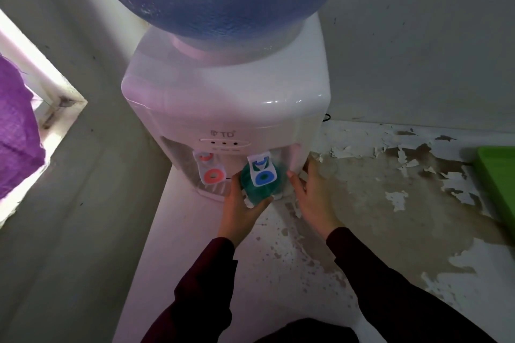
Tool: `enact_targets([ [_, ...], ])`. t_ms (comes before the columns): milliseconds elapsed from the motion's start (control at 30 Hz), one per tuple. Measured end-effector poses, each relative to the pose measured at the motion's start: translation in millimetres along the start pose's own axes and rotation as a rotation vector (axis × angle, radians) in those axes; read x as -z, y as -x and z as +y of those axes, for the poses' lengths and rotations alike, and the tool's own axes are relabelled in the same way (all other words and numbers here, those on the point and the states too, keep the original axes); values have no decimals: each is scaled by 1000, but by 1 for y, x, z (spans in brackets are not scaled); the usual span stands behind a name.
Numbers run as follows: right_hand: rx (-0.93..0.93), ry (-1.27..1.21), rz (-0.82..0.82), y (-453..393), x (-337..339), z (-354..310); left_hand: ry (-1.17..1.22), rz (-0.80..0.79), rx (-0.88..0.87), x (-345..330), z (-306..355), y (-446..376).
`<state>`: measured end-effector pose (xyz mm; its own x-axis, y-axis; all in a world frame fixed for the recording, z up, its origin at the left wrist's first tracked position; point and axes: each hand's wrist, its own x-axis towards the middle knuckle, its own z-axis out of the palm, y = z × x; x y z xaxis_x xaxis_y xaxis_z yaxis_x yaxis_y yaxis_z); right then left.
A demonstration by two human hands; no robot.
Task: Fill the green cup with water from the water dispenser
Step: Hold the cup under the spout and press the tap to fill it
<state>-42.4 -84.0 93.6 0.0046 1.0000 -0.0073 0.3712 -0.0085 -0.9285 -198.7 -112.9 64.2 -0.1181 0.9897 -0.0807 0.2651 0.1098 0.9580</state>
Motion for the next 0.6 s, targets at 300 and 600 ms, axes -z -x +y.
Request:
enact_targets([
  [300, 6, -4, -20, 0, 2, -2, -83, -31, 14, 9, -1, 11],
  [600, -14, -104, -32, 5, 2, 0, -280, 244, -70, 19, 42, 31],
])
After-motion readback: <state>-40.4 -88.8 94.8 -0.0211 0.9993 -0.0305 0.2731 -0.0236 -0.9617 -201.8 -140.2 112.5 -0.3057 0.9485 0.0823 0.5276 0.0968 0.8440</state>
